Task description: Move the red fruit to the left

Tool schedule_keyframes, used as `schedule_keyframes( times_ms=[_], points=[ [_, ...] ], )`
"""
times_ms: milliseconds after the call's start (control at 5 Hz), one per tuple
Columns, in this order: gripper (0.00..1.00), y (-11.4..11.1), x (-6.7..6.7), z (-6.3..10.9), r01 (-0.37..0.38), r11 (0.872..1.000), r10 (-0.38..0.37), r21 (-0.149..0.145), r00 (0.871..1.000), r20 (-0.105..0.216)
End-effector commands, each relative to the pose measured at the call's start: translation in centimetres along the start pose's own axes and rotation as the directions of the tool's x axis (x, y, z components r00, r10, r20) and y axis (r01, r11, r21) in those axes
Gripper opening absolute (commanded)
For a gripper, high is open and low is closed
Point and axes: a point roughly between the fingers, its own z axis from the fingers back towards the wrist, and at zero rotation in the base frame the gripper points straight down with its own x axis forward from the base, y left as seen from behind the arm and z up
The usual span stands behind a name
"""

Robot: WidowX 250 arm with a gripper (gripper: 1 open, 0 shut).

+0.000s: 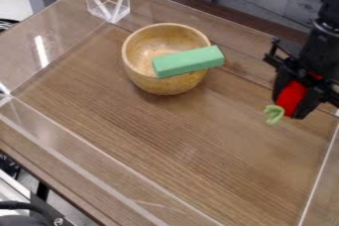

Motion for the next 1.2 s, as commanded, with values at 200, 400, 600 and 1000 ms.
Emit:
schedule_keyframes(
  times_ms=[200,400,600,1000],
  points=[
    [0.0,-0.7,-1.1,4.3,-0.085,0.996,0.086,-0.018,0.993,0.084],
    [0.0,-0.6,-1.9,4.2,-0.086,0.996,0.087,-0.02,0.993,0.08],
    [0.0,-0.2,-2.8,4.4,-0.09,0.996,0.092,-0.023,0.993,0.079],
    [0.0,-0.2,-3.5,5.7,-0.178,0.984,0.18,-0.034,0.98,0.084]
  ],
)
